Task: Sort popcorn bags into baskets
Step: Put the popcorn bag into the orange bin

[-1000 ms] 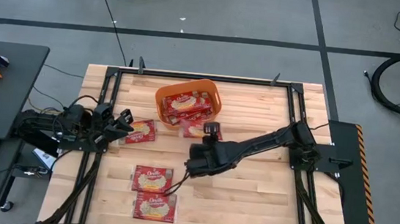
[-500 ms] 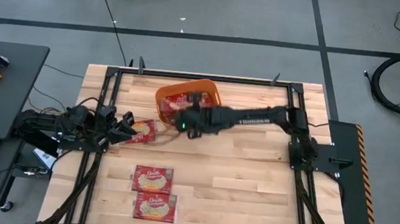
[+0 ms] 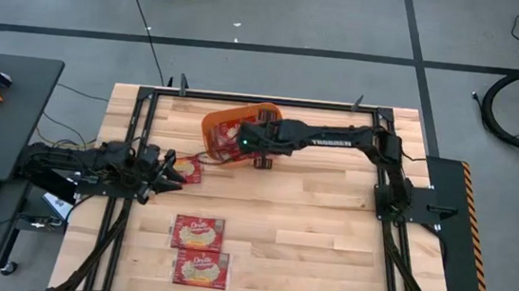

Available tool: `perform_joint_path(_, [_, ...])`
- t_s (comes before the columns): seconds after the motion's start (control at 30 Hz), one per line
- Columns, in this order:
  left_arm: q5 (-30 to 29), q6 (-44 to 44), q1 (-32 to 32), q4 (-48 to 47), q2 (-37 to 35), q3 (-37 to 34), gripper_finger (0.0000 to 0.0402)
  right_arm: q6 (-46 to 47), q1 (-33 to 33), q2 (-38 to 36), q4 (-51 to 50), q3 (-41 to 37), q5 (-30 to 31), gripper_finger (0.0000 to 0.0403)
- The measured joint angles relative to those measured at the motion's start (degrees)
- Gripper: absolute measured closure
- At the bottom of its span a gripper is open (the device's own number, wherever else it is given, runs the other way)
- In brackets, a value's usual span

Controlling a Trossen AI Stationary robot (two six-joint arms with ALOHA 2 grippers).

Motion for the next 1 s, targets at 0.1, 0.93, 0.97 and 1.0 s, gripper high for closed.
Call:
perform_joint_path(0.1, [0.0,0.0,0.0,0.6,0.0,-0.01,0.0285,2.42,3.16,-1.23,0.29,-0.65,-1.3,0.0282])
perform_joint_path(0.93, [-3.69,0.13,0.02,6.46,0.0,-0.01,0.0285,1.54,21.35,-26.43,61.92,-54.77,1.51,0.0284])
perform_joint_path(0.97, [-4.45,-0.37,0.01,6.46,-0.02,0.01,0.0285,1.68,21.39,-26.72,62.01,-55.53,1.54,0.0284])
perform_joint_path(1.0, [-5.47,-1.36,0.0,6.33,0.0,-0.01,0.0285,1.91,21.39,-26.97,62.03,-56.26,1.57,0.0284])
